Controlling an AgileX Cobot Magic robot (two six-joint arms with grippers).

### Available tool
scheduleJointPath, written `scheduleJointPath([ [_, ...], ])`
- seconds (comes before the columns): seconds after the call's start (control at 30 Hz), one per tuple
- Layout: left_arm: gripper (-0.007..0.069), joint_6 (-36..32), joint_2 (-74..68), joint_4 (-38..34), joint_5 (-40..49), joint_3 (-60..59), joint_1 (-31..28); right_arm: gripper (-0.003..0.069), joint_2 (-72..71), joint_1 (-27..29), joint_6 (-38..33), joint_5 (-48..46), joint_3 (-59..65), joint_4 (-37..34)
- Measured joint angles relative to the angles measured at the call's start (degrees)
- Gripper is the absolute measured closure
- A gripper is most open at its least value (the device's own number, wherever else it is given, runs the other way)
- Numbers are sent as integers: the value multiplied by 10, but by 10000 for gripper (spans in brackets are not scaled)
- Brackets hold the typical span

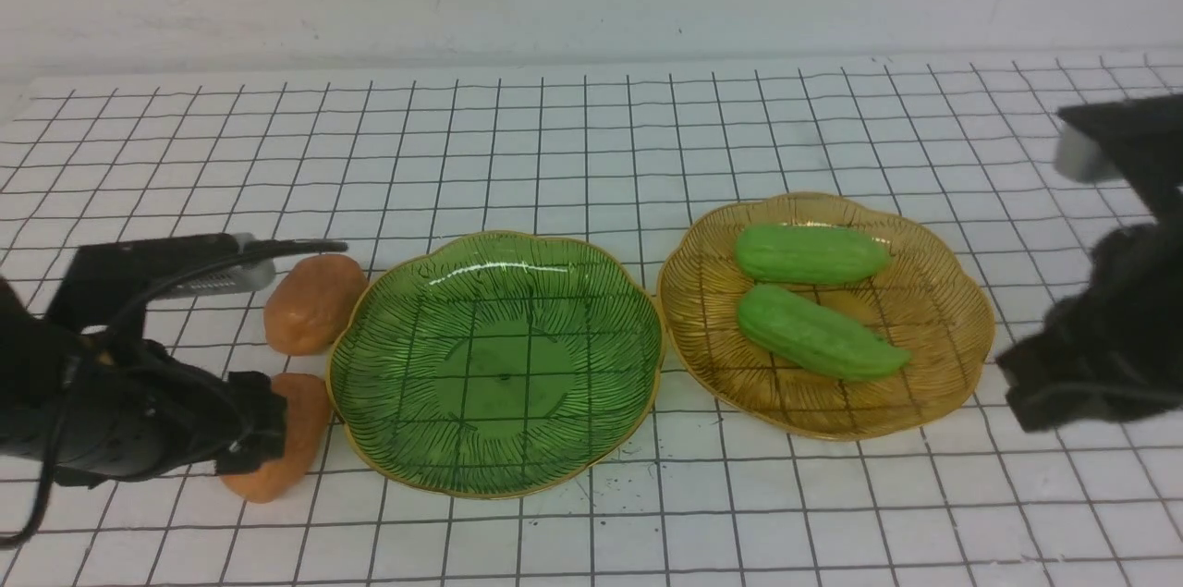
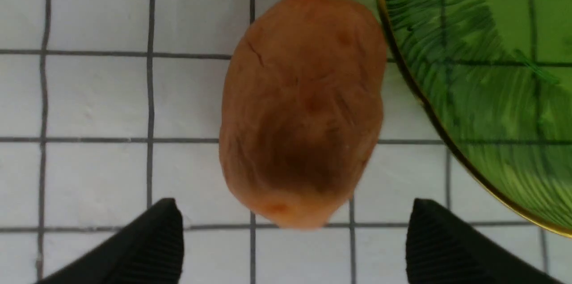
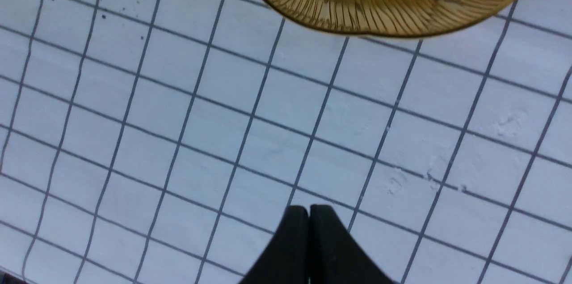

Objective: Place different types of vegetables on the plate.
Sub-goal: 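Put the potatoes from the left side into the left plate with the left gripper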

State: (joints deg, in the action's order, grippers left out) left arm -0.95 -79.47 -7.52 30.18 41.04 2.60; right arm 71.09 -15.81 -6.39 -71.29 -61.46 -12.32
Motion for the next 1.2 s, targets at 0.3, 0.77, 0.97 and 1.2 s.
scheduleJointPath([
  [0.3, 17, -28, -86, 0, -38, 2, 0, 673, -14, 0, -1, -1, 9, 0],
  [0.77, 178, -30, -104, 5, -31, 8, 0, 673, -14, 0, -10, -1, 9, 0],
  [0.97, 178, 9, -3, 18, 171, 89, -1, 673, -14, 0, -11, -1, 9, 0],
  [1.2, 178, 35, 64, -71, 205, 172, 37, 673, -14, 0, -11, -1, 9, -14],
])
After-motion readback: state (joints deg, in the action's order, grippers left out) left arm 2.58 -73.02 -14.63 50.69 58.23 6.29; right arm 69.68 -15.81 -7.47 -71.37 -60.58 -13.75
